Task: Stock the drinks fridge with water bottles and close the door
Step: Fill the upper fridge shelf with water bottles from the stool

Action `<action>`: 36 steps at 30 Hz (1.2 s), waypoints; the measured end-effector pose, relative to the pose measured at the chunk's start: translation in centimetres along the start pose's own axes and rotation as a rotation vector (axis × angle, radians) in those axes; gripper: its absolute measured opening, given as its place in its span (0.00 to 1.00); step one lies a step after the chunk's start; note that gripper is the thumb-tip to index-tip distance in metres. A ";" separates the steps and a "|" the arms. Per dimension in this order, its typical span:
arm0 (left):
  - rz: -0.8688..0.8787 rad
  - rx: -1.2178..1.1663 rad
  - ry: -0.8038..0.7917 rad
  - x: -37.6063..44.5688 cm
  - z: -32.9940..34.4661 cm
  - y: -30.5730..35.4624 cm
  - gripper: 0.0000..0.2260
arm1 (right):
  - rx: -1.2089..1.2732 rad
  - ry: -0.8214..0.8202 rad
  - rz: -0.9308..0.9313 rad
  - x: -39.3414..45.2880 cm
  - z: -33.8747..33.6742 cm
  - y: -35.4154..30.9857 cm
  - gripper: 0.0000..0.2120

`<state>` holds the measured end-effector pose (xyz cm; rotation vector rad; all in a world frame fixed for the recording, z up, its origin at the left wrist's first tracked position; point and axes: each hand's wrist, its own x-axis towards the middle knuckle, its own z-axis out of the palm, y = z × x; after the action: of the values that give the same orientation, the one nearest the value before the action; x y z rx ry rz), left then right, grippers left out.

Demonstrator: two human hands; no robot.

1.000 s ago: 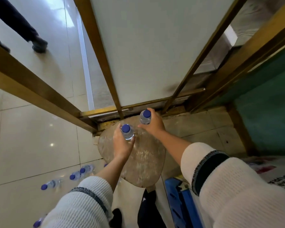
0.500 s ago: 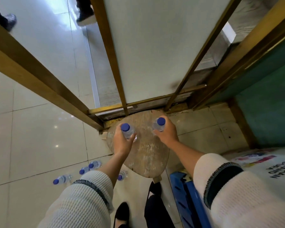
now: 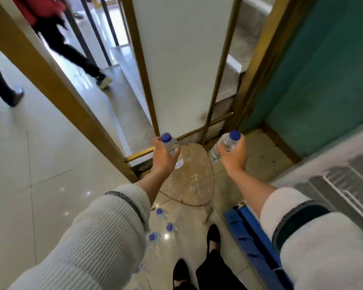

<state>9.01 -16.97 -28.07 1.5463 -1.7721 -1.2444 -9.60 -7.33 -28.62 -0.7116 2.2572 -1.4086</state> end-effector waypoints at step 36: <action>1.240 -0.539 -0.434 -32.6 16.1 47.0 0.33 | -0.328 0.958 -0.753 -17.7 -54.3 -19.7 0.28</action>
<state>-20.25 16.65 11.23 -0.2208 -1.8466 -1.1906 -21.97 34.61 13.10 -1.2926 3.1955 -2.0477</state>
